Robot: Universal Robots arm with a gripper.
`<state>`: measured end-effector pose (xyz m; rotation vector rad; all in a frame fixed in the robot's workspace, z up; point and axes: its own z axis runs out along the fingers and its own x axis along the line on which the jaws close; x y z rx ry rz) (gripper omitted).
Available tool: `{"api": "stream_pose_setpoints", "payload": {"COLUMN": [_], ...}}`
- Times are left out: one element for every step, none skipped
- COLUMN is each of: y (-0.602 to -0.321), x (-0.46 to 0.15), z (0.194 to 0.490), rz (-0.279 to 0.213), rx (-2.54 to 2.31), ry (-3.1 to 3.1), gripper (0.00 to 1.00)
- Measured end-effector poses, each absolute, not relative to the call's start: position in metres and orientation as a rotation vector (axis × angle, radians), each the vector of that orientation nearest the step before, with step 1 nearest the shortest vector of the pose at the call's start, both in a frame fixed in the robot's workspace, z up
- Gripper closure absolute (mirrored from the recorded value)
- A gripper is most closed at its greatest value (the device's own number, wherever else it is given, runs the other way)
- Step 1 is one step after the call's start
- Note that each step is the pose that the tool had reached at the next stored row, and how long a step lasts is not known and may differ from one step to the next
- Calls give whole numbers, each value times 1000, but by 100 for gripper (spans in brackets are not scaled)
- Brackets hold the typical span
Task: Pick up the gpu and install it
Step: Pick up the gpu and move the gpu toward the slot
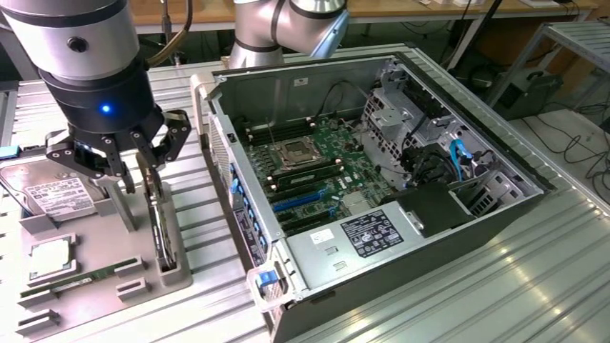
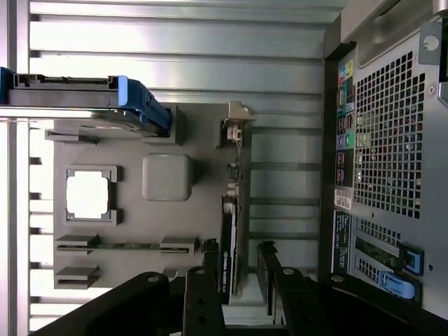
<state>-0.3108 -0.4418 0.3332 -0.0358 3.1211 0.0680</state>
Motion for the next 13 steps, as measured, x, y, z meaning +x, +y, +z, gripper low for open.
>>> {"api": "stream_pose_setpoints", "payload": {"y": [-442,-443,-443,-444,-444,-445,-446,-447,-448,-451,-452,-453,-453], "x": [-311,-311,-311,-311,-311,-311,-311,-311,-311,-311,-311,-311,-311], "z": [333,332,331,331,330,330,329,329,328,325,323,320,319], "rz": [68,68,68,68,68,68,68,68,68,68,68,68,68], "rx": [-36,-36,-36,-36,-36,-36,-36,-36,-36,-36,-36,-36,-36], "ry": [3121,3121,3121,3121,3121,3121,3121,3121,3121,3121,3121,3121,3121], "gripper": [64,64,64,64,64,64,64,64,64,64,64,64,64]}}
